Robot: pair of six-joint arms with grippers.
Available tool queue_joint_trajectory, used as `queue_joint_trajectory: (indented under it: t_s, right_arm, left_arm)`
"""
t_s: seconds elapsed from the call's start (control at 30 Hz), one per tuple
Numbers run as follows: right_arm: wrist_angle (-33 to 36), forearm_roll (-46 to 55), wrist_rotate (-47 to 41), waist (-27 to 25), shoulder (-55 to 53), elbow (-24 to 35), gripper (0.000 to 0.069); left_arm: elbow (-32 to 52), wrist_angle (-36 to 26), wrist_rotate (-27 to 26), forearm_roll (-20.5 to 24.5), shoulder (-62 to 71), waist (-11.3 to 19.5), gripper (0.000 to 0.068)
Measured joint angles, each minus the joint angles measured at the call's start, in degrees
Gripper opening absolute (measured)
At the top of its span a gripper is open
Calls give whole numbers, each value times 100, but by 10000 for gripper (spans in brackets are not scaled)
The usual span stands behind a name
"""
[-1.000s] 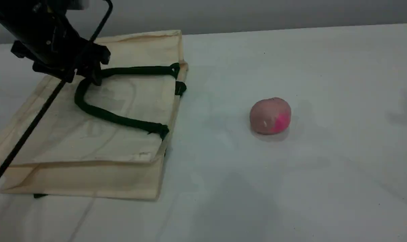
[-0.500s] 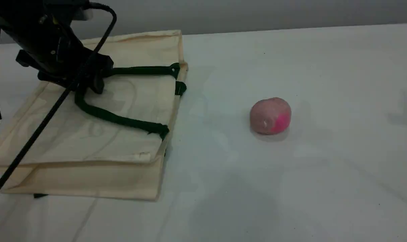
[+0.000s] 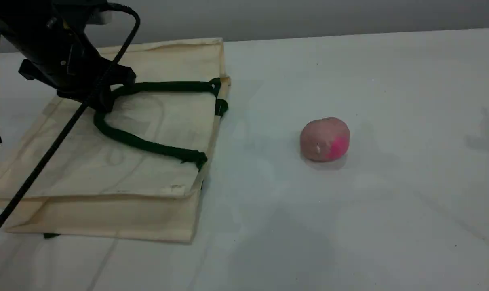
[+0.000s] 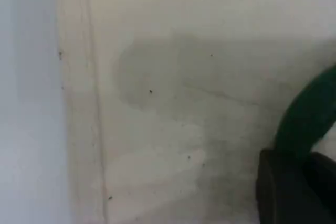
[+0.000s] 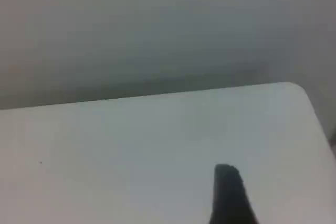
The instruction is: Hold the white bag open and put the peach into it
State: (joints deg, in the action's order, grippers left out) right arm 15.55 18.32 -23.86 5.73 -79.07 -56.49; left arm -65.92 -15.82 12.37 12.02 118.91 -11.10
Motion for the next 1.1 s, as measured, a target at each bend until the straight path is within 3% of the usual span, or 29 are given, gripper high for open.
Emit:
queue_joint_trajectory:
  t_s: [0.2,0.47,0.6,0.83,1.0,1.1]
  right_arm:
    - [0,0,0,0,0,0,388]
    - [56,0,0,0,0,0,388]
    - [123,0,46,0,0,0,388]
    - [402,0,246,0,0,0,388]
    - [653,0,371,0,-67,0,388]
    - [820,0,371,0,-199,0,388]
  left_arm:
    - [-291,-382,-376,0,-13,0,90]
    - [-1827,-2457,-1608,-161,-13,0,89]
    - [-2767,-3435,-2404,-757,-13,0,89]
    - [-4406,-5182,-4234,-2489,-31,0,88]
    - [-4826,-5416,-4967,-3256,-308,-47,89]
    - [-4826,-5438,-5008,-3237,-460,-85,89]
